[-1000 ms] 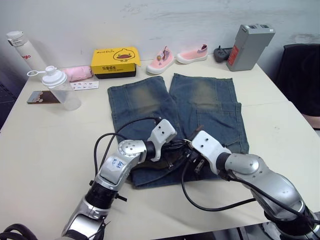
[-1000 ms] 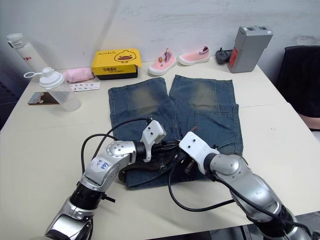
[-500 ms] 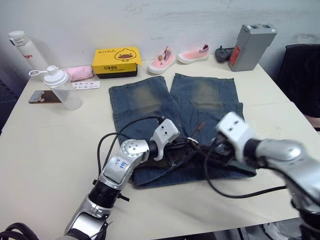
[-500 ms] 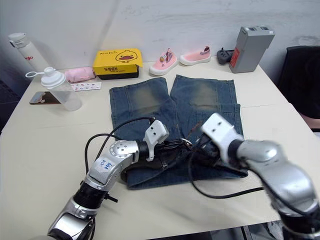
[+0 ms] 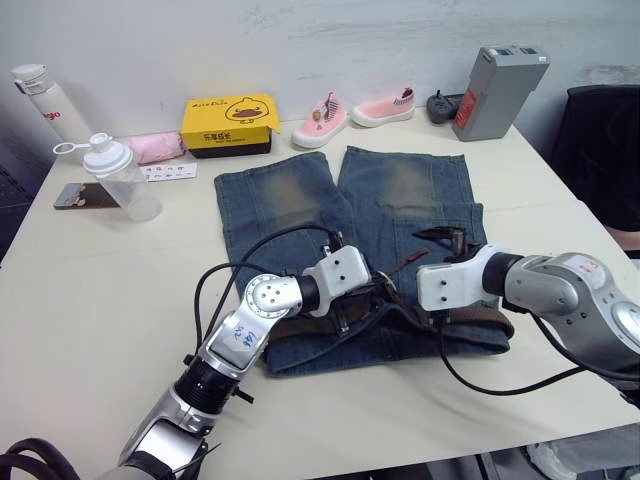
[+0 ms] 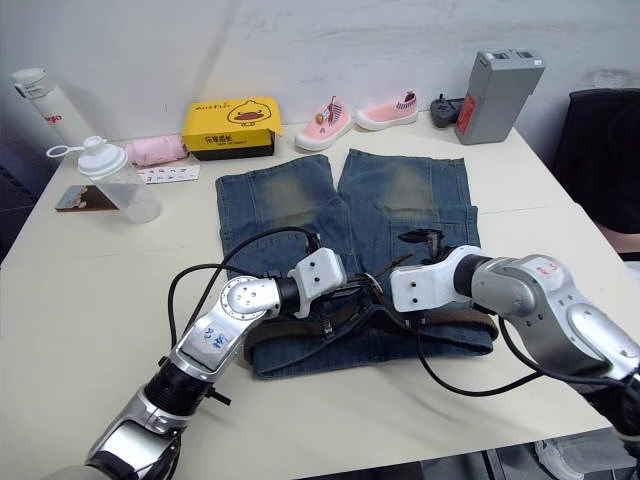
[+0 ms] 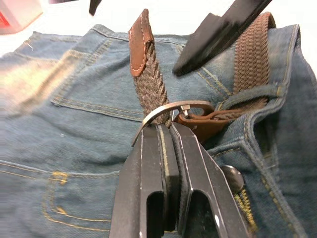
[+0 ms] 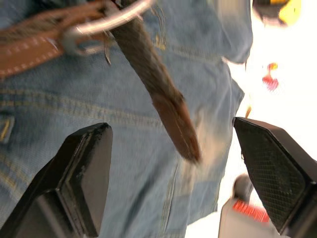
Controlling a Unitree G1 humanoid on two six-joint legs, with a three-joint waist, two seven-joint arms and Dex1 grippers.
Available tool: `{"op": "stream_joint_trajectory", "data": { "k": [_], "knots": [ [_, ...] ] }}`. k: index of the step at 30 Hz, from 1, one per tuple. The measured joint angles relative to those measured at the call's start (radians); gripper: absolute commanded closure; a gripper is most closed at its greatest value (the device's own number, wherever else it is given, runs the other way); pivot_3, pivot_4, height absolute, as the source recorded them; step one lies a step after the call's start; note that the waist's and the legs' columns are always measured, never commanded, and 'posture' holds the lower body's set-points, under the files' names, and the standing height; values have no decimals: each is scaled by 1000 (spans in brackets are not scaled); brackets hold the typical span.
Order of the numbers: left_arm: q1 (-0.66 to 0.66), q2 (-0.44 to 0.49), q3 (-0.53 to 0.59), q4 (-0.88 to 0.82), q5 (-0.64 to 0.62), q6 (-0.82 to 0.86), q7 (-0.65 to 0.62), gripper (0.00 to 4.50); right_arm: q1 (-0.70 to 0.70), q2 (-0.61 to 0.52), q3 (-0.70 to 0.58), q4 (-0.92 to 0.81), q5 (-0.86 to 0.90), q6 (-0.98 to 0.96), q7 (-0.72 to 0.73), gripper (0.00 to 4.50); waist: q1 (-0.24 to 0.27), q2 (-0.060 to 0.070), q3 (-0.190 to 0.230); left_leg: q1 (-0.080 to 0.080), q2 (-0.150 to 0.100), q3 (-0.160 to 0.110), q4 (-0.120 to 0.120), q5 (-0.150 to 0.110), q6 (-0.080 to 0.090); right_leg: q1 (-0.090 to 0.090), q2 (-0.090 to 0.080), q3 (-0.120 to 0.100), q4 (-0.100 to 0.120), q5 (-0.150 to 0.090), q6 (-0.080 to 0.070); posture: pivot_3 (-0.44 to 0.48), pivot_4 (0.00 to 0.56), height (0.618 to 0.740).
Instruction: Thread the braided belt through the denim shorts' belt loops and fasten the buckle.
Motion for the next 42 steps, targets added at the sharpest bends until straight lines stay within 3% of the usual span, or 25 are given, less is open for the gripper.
{"op": "stream_joint_trajectory", "data": {
  "k": [3,5,6,9,10,11,12,14,17,20,21,22,25,27,32,34,37,42],
  "knots": [
    [1,2,-7,0,20,-20,-3,4500,0,36,0,23,-27,-29,18,1089,1,0,0,0,-1,0,0,0,0,0,-1,0,-1,1,1,0,150,739],
    [2,2,-7,0,24,-22,-3,4500,2,43,-3,24,-38,-35,27,1900,1,1,0,0,0,0,0,0,0,1,0,0,-1,1,1,0,150,739],
    [3,2,-7,0,27,-24,-4,4500,3,46,-4,24,-40,-37,32,2551,1,1,0,0,0,0,0,0,0,1,0,0,-1,1,1,0,150,739],
    [5,2,-7,0,37,-33,-4,4500,25,50,-12,24,-42,-36,51,3268,0,1,0,0,0,0,0,0,0,1,0,-1,-1,1,1,0,150,739],
    [6,2,-7,0,41,-39,-4,4500,41,56,-14,23,-43,-28,58,3829,0,1,0,0,0,0,0,0,0,1,0,-1,-1,1,1,0,150,739],
    [7,2,-7,0,43,-42,-5,4500,49,65,-17,23,-46,-24,63,4116,0,1,0,0,0,0,0,0,0,1,0,-1,-1,1,1,0,150,739],
    [8,2,-7,0,43,-43,-7,4148,56,73,-23,19,-49,-18,66,4479,0,1,0,0,0,0,0,0,0,1,0,-1,0,1,1,0,150,739],
    [13,0,-3,0,38,-47,-11,3617,67,84,-35,14,-50,-5,74,4500,0,1,0,0,0,0,0,0,0,1,0,-1,0,1,1,0,150,739],
    [25,-16,30,-1,-12,-38,-35,2405,86,105,-52,13,-57,21,83,4500,0,1,0,0,0,0,0,0,0,1,-1,-1,0,1,1,0,150,739],
    [29,-22,54,-3,-39,-27,-41,906,103,121,-60,5,-58,40,84,4500,0,1,0,0,0,-1,0,0,0,1,0,-1,0,1,1,0,150,739],
    [29,-23,56,-4,-41,-25,-42,748,104,122,-60,5,-59,40,84,4500,0,1,0,0,0,-1,0,0,0,1,0,-1,0,1,1,0,150,739],
    [33,-26,75,-16,-80,17,-55,251,112,132,-68,-3,-60,53,84,4500,-1,1,0,0,0,0,0,0,0,1,0,-1,0,1,1,0,150,739],
    [56,-9,161,-49,-213,138,-111,251,126,145,-97,-30,-65,92,80,4500,-3,1,0,0,0,-1,0,0,0,0,0,-1,1,1,0,0,150,739],
    [57,49,278,-38,-308,208,-154,251,151,152,-114,-47,-76,119,78,4500,-3,2,-1,0,0,-1,0,0,0,0,0,-1,1,1,0,0,150,739],
    [15,126,375,109,-354,209,-215,1891,168,169,-127,-71,-90,149,78,4500,-1,4,-2,0,-1,-1,0,0,0,0,-1,-2,1,1,0,0,150,739],
    [-8,137,381,220,-327,145,-226,2630,173,171,-132,-83,-93,157,77,4500,0,4,-3,0,-1,-2,0,0,0,1,-1,-2,1,1,0,0,150,739],
    [-37,196,247,438,-132,-47,-217,3802,190,186,-176,-107,-91,184,71,4500,-2,3,-3,0,-1,0,-1,0,1,0,0,-1,1,1,0,0,150,739],
    [-40,200,213,466,-79,-171,-247,3802,186,234,-354,-110,-1,248,43,4500,2,3,-4,0,-1,0,0,0,1,1,-1,-1,1,1,0,0,150,739]
  ]
}}
